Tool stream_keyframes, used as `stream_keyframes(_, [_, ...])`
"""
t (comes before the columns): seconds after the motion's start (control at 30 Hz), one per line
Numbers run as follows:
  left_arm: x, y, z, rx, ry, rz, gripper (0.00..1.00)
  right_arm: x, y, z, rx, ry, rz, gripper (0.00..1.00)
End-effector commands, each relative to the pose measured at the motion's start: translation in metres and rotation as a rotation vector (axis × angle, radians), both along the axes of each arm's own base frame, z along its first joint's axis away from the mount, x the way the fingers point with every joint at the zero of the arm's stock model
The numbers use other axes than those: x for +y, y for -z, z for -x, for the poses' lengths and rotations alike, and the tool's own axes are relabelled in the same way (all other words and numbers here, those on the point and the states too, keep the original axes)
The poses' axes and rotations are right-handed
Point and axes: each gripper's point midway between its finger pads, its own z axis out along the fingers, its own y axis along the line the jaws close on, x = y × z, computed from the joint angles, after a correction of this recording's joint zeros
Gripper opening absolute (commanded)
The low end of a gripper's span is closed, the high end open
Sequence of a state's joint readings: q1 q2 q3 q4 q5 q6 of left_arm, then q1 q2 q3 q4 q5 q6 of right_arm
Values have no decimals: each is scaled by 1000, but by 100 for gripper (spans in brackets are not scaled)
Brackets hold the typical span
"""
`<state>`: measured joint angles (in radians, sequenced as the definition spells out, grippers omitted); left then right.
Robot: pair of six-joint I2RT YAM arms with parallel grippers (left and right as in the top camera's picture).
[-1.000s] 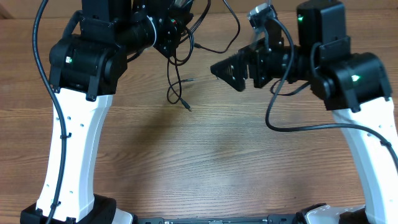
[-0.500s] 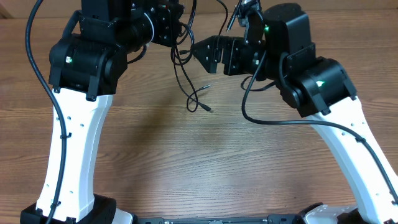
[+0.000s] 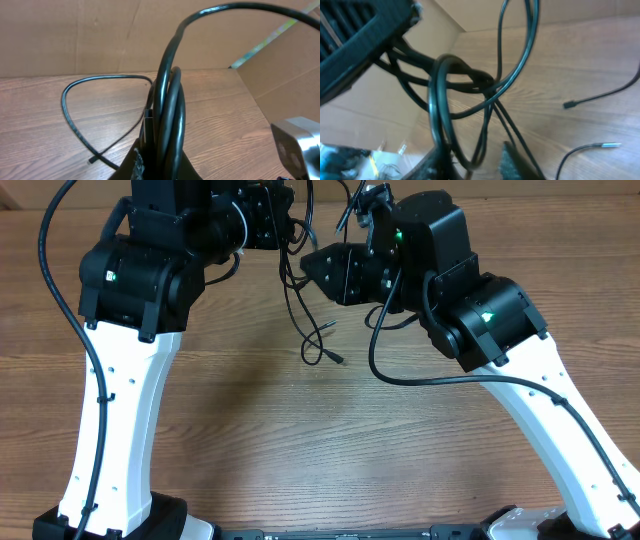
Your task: Untangle cables
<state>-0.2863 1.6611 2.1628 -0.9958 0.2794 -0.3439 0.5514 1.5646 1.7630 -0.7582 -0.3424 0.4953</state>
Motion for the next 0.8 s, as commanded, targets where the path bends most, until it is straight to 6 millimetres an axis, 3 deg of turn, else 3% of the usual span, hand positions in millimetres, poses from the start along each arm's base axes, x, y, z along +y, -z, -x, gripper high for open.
stream_keyframes(0.0, [-3,-7,2,2,-8,36,4,1,1,-3,-6,9,1,20])
stream_keyframes(0.1, [-6,-7,4,7,0,41,4,2,-1,-4,-16,8,-5,19])
stream_keyframes(0.37, [-11,-7,7,19,19,60,4,5,6,-8,-7,8,0,4])
stream_keyframes(0.5, [-9,-7,5,9,14,43,4,5,7,-9,-5,7,4,4])
stream_keyframes(0.77, [40,13,-8,24,-235,-133,4,-2,10,-14,-51,25,60,4])
